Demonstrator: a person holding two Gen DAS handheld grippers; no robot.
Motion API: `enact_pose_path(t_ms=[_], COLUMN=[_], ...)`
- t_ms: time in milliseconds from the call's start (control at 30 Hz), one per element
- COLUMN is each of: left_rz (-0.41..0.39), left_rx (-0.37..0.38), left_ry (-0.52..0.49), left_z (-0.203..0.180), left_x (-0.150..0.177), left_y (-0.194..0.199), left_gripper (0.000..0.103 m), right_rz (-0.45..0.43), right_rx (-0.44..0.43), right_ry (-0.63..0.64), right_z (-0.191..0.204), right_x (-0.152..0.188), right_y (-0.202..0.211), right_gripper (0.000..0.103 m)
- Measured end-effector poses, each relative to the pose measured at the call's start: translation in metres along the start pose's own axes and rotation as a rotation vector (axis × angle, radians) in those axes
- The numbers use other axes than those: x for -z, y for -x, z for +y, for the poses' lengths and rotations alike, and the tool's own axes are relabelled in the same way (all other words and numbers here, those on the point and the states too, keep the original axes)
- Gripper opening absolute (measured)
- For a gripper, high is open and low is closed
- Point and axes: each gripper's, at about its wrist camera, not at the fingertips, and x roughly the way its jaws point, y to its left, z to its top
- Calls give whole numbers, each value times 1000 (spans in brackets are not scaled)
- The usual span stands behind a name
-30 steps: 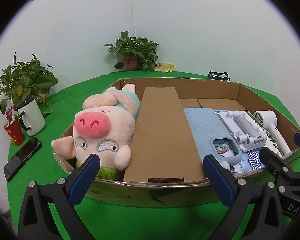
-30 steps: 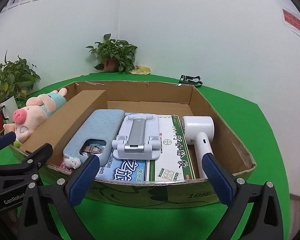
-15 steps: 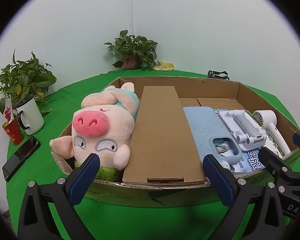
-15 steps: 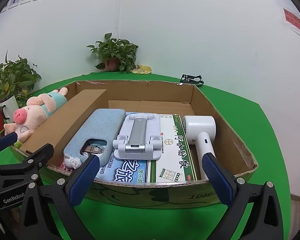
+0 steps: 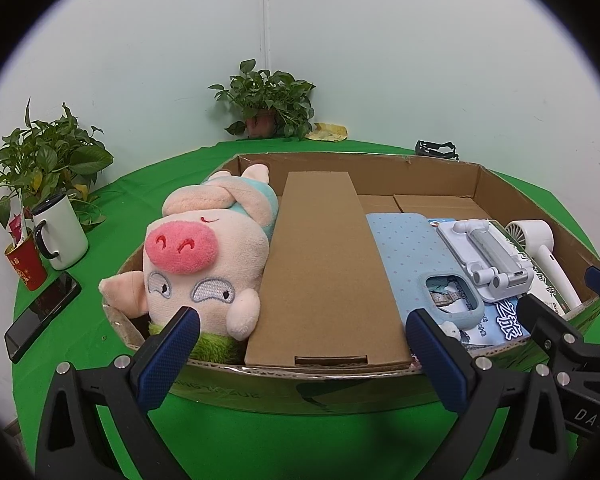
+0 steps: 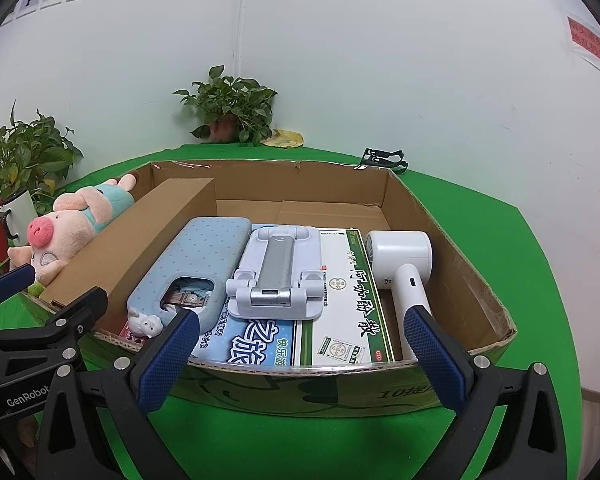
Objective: Organize objects
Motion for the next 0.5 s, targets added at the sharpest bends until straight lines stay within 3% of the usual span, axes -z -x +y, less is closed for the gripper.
enact_pose_path(t_ms=[500], left_rz=[1], left_rx=[2], left_ry=[0], left_z=[0], left_x=[0], left_y=[0], left_gripper=[102], right_rz=[0], right_rx=[1], right_ry=[-1], right_z=[0], right_x=[0], right_y=[1], right_gripper=[103])
